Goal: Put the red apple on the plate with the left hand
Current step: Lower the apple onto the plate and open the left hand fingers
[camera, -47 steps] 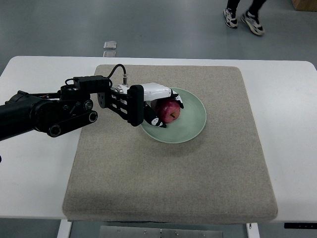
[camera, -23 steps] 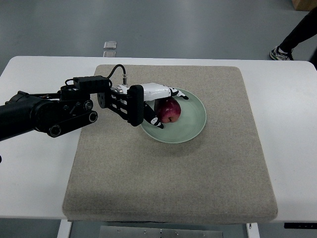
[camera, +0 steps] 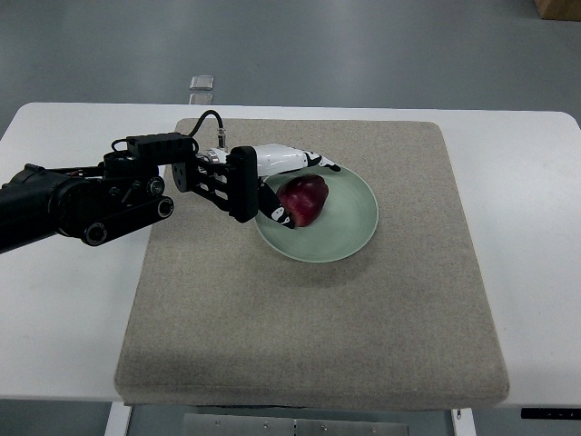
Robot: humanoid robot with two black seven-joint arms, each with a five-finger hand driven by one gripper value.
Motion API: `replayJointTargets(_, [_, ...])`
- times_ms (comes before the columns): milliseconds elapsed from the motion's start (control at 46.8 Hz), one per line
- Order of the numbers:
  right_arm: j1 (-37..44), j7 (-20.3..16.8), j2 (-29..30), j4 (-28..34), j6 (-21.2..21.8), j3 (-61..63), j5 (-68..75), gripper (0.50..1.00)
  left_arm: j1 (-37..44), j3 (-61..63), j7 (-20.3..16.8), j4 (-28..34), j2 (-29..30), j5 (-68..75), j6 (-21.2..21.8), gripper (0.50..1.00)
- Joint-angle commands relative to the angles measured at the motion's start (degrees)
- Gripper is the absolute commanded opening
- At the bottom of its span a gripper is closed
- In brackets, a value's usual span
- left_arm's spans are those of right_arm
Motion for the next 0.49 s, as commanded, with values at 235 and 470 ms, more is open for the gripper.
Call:
replayJointTargets(235, [0.0,0.0,0.0,0.0,0.0,0.1,0.0,0.964,-0.4,-0.1,0.0,6.1,2.7,-0.1,0.1,0.979])
replayJointTargets(470, [0.1,0.0,0.0,0.0,0.0,0.1,0.0,0.964,-0.4,-2.7,0.0,10.0,2.7,-0.4,0.6,0.99])
